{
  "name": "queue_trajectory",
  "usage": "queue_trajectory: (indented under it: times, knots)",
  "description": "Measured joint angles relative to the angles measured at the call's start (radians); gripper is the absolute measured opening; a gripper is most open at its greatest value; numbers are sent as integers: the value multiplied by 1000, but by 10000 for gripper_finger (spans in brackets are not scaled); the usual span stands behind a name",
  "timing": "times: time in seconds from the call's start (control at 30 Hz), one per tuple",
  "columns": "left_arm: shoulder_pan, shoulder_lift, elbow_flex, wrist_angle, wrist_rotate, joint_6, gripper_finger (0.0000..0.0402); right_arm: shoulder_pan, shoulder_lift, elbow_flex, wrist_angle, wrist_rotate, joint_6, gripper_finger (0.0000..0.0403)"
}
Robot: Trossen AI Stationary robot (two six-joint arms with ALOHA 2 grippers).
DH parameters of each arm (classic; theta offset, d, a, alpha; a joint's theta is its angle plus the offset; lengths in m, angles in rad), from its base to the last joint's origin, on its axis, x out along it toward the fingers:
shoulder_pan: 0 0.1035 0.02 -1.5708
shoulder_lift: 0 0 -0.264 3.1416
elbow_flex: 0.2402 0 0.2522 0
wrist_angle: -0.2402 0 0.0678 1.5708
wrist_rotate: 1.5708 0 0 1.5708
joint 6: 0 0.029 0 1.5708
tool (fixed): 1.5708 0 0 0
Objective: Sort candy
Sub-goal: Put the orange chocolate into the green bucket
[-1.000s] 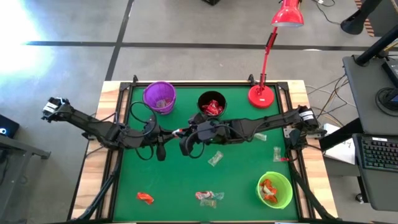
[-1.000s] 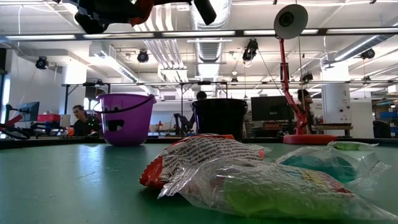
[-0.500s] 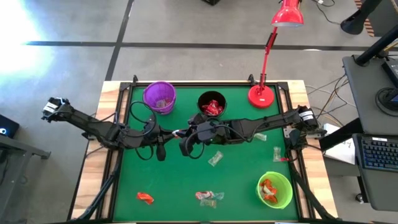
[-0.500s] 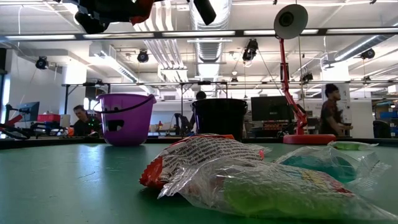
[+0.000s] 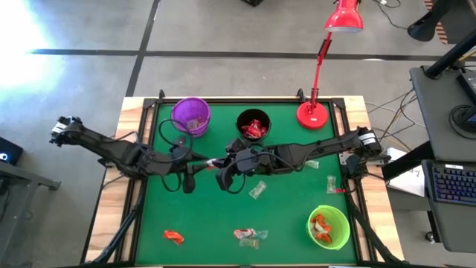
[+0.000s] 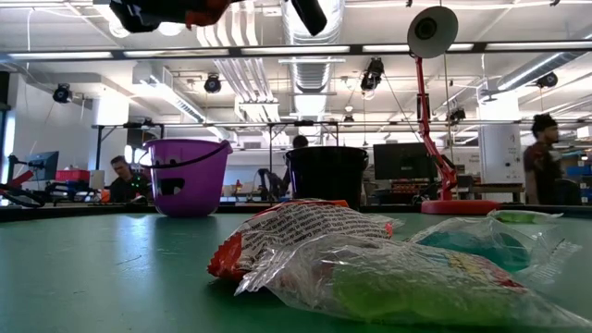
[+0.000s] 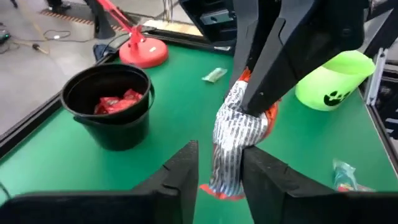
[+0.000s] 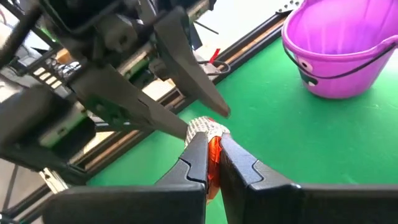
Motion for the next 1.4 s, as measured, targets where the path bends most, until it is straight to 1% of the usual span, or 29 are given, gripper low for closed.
queue_trajectory:
  times: [0.17,0.27,0.4,0.5,0.57,0.67,0.83,1.0,1.1,1.2,1.4]
  knots:
    - [-1,-1,59,-16,0,59,118,10,-14,0,-54,8,14,9]
    - [-1,-5,91,-9,-6,105,121,19,-14,-1,-93,4,33,9]
    - [-1,-4,107,-31,-5,113,122,39,-30,-2,-148,8,58,9]
    - [-1,-5,119,-71,-4,112,122,59,-44,0,-224,8,99,9]
    - [-1,-5,121,-101,-3,108,122,81,-51,0,-328,7,141,9]
    - [-2,-5,132,-141,-2,102,122,129,-69,0,-499,4,262,9]
    - [-2,-7,133,-154,-2,100,122,236,-86,0,-783,6,528,9]
    - [-2,-7,133,-153,-2,98,122,360,-91,0,-997,6,804,9]
    - [-2,-7,133,-147,-2,98,122,429,-93,0,-1097,4,963,9]
    - [-2,-7,133,-146,-1,87,122,492,-93,0,-1154,-20,1099,9]
    - [-2,-7,133,-146,-1,86,122,605,-93,0,-1215,-93,1294,9]
